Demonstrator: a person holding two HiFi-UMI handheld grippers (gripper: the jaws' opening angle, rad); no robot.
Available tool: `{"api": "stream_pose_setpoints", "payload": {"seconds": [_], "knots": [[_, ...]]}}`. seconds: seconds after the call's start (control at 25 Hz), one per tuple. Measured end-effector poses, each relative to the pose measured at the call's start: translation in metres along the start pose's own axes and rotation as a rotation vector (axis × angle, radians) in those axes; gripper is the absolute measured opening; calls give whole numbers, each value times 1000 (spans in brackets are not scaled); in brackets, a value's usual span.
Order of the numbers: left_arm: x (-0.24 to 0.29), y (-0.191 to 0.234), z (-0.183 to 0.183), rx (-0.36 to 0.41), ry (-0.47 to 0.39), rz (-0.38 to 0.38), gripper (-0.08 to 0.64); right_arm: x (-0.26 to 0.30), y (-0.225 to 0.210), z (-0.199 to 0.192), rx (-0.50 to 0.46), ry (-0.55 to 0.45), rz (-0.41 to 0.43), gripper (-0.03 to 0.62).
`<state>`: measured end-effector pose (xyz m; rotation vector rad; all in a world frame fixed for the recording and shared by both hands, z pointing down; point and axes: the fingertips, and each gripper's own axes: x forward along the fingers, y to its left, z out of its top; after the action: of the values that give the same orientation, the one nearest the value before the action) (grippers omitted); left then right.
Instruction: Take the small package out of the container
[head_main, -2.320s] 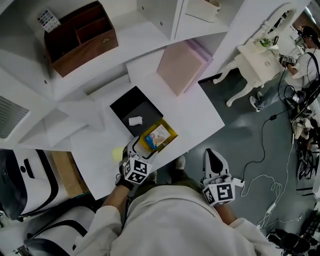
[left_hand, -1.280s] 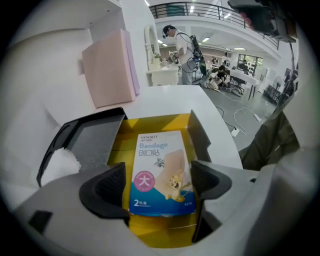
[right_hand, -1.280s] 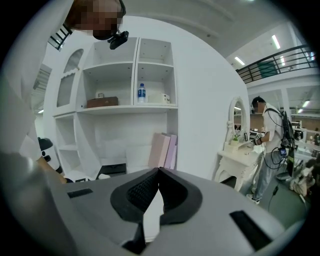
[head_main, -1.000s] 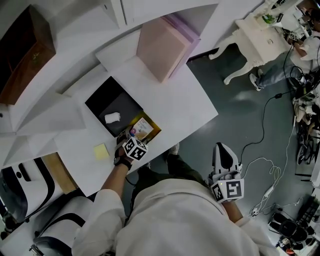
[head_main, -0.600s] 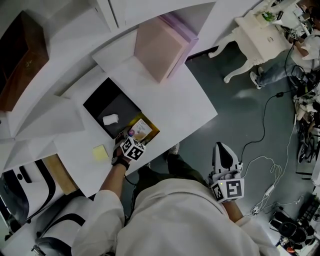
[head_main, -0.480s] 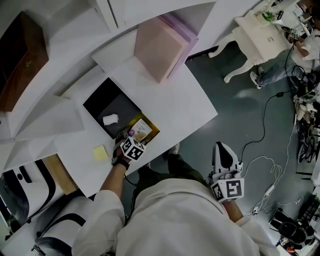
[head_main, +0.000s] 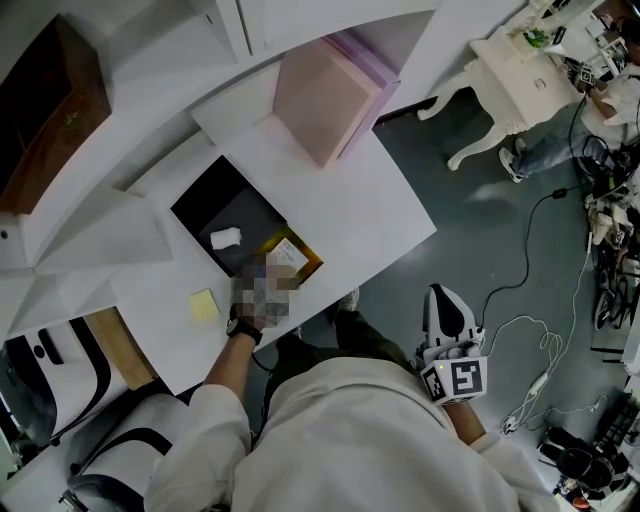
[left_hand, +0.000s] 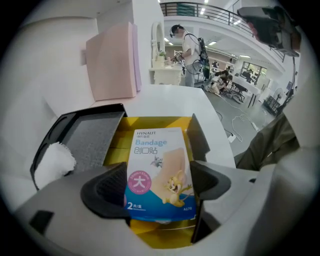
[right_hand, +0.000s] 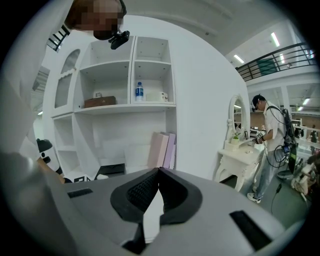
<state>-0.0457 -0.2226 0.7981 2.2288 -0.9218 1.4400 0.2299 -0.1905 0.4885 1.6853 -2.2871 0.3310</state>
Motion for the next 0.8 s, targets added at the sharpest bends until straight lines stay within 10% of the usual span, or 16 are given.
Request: {"api": "stream_pose_setpoints", "payload": {"seconds": [0.8], "knots": [[-139,17,66,-81,-328,211,397,-3,49,37,-15,-118,55,25]]}}
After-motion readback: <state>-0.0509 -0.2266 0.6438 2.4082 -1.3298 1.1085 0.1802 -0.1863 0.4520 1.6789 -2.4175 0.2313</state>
